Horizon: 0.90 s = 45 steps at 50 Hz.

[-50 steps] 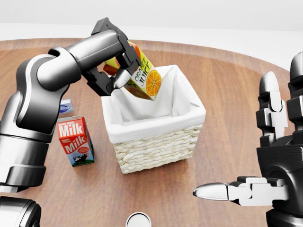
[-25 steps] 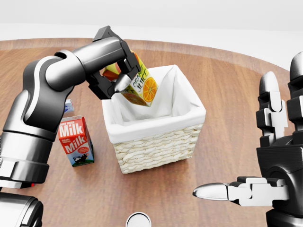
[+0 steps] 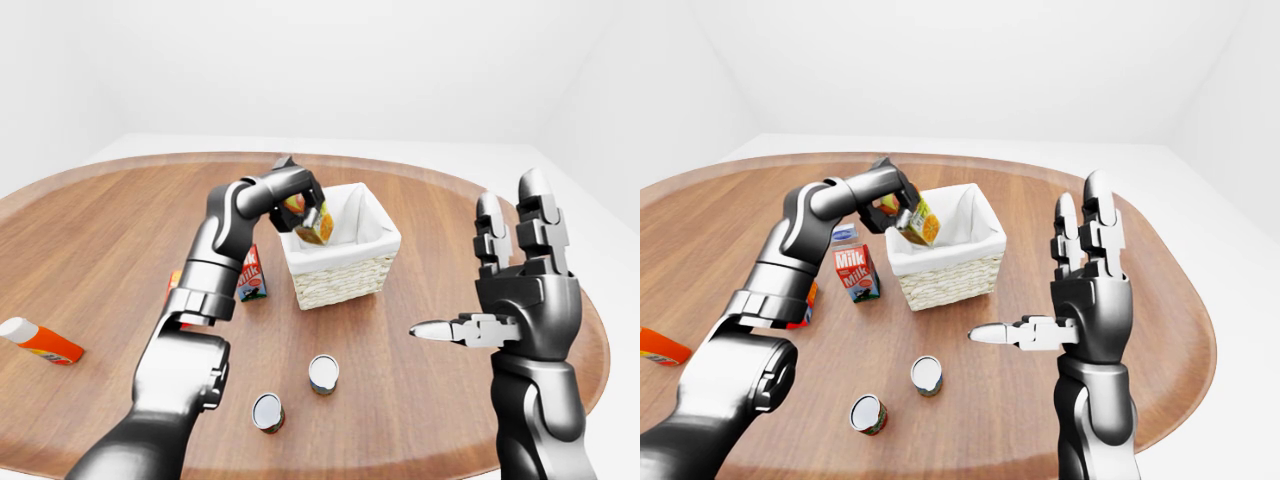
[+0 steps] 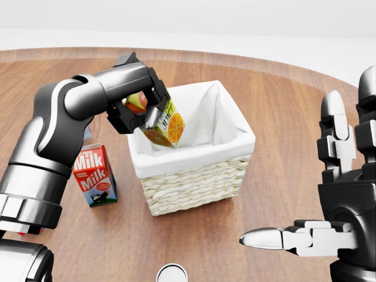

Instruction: Pick up the orange juice, and put it in the basket.

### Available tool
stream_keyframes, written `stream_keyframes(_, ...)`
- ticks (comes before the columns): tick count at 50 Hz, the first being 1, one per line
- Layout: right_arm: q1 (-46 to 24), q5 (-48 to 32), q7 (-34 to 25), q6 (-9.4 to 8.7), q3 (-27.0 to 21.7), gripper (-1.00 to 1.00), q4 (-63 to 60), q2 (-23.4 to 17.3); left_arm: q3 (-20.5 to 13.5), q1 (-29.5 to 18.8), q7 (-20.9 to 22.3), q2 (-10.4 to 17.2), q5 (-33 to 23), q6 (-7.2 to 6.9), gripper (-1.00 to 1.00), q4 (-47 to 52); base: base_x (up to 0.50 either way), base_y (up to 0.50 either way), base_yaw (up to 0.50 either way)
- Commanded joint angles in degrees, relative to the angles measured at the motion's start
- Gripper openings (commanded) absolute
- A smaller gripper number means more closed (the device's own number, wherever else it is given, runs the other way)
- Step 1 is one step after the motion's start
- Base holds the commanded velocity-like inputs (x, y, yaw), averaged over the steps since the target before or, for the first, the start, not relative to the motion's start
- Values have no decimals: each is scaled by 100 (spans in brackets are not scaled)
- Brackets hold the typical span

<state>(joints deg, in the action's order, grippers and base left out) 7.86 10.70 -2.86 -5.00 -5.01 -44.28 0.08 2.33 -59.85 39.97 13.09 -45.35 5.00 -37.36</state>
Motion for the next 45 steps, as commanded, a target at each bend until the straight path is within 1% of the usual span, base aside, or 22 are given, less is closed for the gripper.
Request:
stream_keyframes(1, 2, 3, -9, 0, -9, 100, 8, -3, -41, -147, -101, 64, -791, 0, 100, -354, 0, 0, 0)
stream_keyframes(4, -2, 6, -16, 0, -18, 100, 41, -2, -81, -161, -7, 66, -718, 0, 100, -326, 0, 0, 0)
stream_keyframes(5, -6, -4, -10, 0, -8, 100, 52, 2, -119, -166, 3, 37, -607, 0, 100, -253, 0, 0, 0)
stream_keyframes(14, 8, 10, -13, 0, -18, 100, 10, -4, -129, -213, 3, 1, -375, 0, 100, -63, 0, 0, 0)
stream_keyframes(17, -2, -7, -12, 0, -7, 100, 52, 1, -157, -189, 3, -48, -171, 0, 100, 110, 0, 0, 0)
stream_keyframes(22, 15, -11, -15, 0, 2, 100, 63, 2, -165, -204, 3, -34, -56, 0, 100, 263, 0, 0, 0)
stream_keyframes(26, 13, -25, -11, 0, 15, 100, 88, 5, -201, -199, 3, -36, 196, 0, 100, 477, 0, 0, 0)
stream_keyframes(39, 23, -37, -8, 0, 25, 100, 106, 5, -166, -127, 3, -25, 156, 0, 100, 432, 0, 0, 0)
stream_keyframes(41, 49, -47, -14, 0, 42, 100, 104, 9, -218, -60, 3, -88, 366, 0, 100, 601, 0, 0, 0)
stream_keyframes(43, 42, -44, -19, 0, 36, 100, 130, 7, -226, 103, 3, -122, 535, 0, 100, 852, 0, 0, 0)
stream_keyframes(45, 30, -53, -18, 0, 35, 100, 170, 7, -260, 294, 3, -189, 824, 0, 100, 1129, 0, 0, 0)
